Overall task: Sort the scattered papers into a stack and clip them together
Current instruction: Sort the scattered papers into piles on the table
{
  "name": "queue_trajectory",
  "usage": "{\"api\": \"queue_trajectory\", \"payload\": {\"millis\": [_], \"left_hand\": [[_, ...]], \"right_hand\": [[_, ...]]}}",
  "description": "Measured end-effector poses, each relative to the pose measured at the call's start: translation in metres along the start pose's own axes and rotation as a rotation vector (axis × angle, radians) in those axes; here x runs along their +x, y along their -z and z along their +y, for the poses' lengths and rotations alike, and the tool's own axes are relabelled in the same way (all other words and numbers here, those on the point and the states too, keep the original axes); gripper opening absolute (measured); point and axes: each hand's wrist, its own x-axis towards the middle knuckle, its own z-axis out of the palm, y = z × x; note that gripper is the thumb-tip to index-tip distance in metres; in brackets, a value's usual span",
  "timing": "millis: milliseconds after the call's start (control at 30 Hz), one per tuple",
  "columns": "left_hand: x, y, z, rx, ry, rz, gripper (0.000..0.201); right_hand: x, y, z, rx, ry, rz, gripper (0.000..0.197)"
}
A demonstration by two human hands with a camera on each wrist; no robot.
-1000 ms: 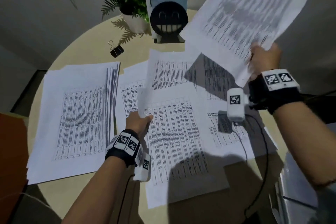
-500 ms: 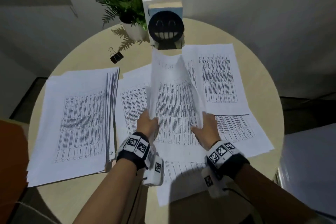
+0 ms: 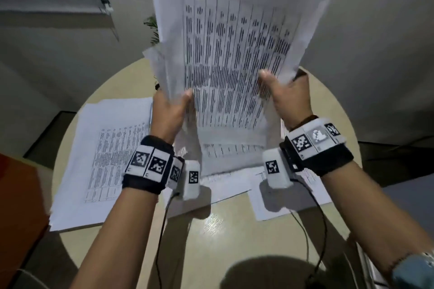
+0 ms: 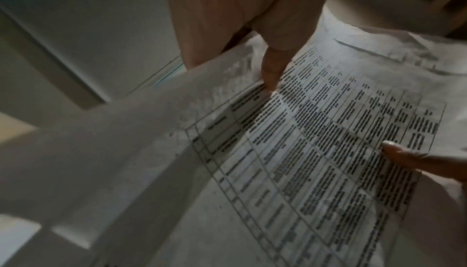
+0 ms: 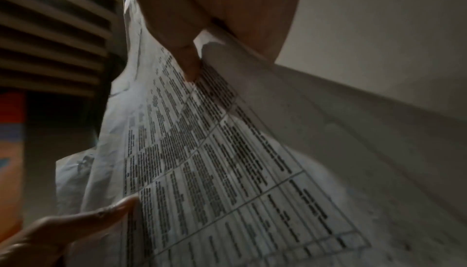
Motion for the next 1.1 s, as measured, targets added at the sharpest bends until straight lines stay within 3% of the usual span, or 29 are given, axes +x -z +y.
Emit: {"api": "queue_trajectory", "payload": {"millis": [33, 167, 333, 467, 633, 700, 867, 967, 1100], "left_hand": [[0.001, 0.001, 0.013, -0.052, -0.041, 0.034, 0.007], [-0.003, 0.009, 0.041, -0.238, -0.15, 0.093, 0.036], [-0.015, 0.028, 0.022, -0.275, -0.111, 0.046, 0.026], [-0.022, 0.033, 0.009, -0.283, -0.031, 0.022, 0.04], [-0.021, 0.038, -0.001, -0.269, 0.015, 0.012, 0.034], [-0.021, 0.043, -0.008, -0.23, 0.05, -0.003, 0.028], [-0.027, 0.067, -0.02, -0.063, 0.127, -0.038, 0.007], [-0.015, 0.095, -0.024, 0.018, 0.168, 0.065, 0.009], [0.007, 0.146, -0.031, 0.031, 0.267, 0.229, 0.011]], "right_hand": [[0.003, 0.0, -0.009, 0.003, 0.064, 0.045, 0.033], [0.001, -0.001, -0.028, 0.01, 0.219, 0.14, 0.027], [-0.023, 0.003, -0.013, 0.101, 0.185, 0.022, 0.026], [-0.035, -0.002, 0.003, 0.058, 0.095, -0.059, 0.019], [-0.04, -0.018, 0.009, -0.08, 0.018, -0.049, 0.005], [-0.033, -0.025, -0.008, 0.013, 0.04, 0.004, 0.017], [-0.004, -0.053, -0.031, 0.328, 0.079, 0.137, 0.013], [-0.013, -0.085, -0.013, 0.125, 0.04, 0.049, 0.012], [-0.061, -0.131, 0.044, -0.244, -0.147, -0.238, 0.032]]}}
